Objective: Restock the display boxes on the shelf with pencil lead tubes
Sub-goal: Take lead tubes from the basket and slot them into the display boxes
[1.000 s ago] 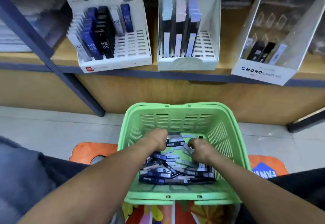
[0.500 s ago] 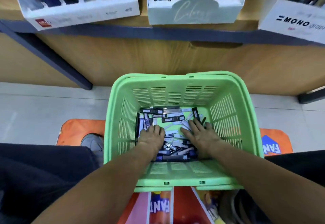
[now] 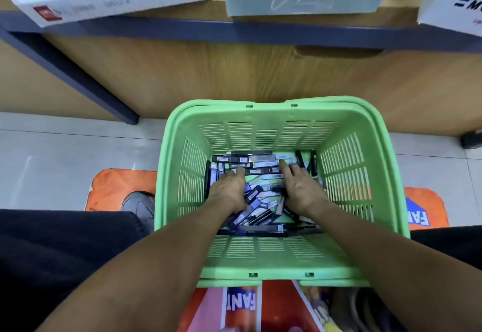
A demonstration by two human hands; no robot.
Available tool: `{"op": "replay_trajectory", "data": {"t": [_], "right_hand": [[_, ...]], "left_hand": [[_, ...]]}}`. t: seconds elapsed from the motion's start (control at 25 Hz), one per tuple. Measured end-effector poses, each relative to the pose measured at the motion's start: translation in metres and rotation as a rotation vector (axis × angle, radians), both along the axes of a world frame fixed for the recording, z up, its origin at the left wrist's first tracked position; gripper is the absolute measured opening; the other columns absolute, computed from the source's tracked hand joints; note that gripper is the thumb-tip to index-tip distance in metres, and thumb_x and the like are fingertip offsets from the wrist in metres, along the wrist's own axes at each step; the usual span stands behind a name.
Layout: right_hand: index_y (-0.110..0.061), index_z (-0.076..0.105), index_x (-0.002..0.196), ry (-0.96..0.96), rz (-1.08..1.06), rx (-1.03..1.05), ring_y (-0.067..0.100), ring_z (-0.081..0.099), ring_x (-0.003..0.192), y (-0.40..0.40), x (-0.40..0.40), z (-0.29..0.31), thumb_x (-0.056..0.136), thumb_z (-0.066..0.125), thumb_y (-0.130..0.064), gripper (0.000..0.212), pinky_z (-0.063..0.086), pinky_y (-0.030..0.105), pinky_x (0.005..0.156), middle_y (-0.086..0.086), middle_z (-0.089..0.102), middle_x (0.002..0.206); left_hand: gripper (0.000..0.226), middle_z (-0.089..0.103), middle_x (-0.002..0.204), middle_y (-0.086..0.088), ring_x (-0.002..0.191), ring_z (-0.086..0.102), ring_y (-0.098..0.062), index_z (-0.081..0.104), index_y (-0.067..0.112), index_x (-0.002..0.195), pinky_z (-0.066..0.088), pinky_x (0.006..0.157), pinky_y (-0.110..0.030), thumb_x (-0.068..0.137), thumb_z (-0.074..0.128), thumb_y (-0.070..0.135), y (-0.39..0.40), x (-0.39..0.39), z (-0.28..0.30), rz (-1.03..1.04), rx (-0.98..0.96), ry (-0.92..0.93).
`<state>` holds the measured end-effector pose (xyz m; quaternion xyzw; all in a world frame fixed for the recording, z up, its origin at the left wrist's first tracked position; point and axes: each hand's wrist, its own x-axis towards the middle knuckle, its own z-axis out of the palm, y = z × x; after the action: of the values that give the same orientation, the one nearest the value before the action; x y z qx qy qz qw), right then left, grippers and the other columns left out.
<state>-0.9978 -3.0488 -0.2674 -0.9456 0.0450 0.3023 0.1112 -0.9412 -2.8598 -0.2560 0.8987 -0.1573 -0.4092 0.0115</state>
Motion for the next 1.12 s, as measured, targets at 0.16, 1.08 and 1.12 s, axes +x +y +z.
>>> {"op": "replay_trajectory", "data": {"t": [0.16, 1.08, 1.12], "right_hand": [[-0.007, 0.018, 0.155, -0.019, -0.023, 0.086, 0.032, 0.040, 0.129, 0.010, 0.001, -0.005, 0.086, 0.075, -0.020, 0.091, 0.038, 0.038, 0.109, 0.014, 0.037, 0.142], [-0.006, 0.042, 0.135, 0.157, -0.076, 0.083, 0.031, 0.056, 0.120, 0.016, 0.002, -0.001, 0.085, 0.069, -0.018, 0.058, 0.046, 0.033, 0.086, 0.014, 0.051, 0.130], [-0.006, 0.043, 0.134, 0.155, -0.094, 0.081, 0.031, 0.058, 0.119, 0.018, 0.002, 0.000, 0.087, 0.067, -0.018, 0.054, 0.047, 0.034, 0.087, 0.014, 0.054, 0.129]], "left_hand": [[0.088, 0.049, 0.136, -0.017, 0.129, 0.045, -0.033, 0.032, 0.005, 0.140, 0.046, 0.105, -0.042, 0.079, 0.080, 0.047, -0.014, -0.010, -0.006, 0.181, -0.092, -0.091], [0.069, 0.047, 0.128, -0.015, 0.115, 0.054, -0.030, 0.046, 0.004, 0.133, 0.047, 0.099, -0.043, 0.078, 0.083, 0.026, -0.039, -0.039, -0.018, -0.077, 0.016, -0.078], [0.066, 0.049, 0.126, -0.015, 0.113, 0.056, -0.030, 0.046, 0.003, 0.132, 0.047, 0.099, -0.044, 0.079, 0.082, 0.022, -0.040, -0.039, -0.018, -0.081, 0.020, -0.080]]}}
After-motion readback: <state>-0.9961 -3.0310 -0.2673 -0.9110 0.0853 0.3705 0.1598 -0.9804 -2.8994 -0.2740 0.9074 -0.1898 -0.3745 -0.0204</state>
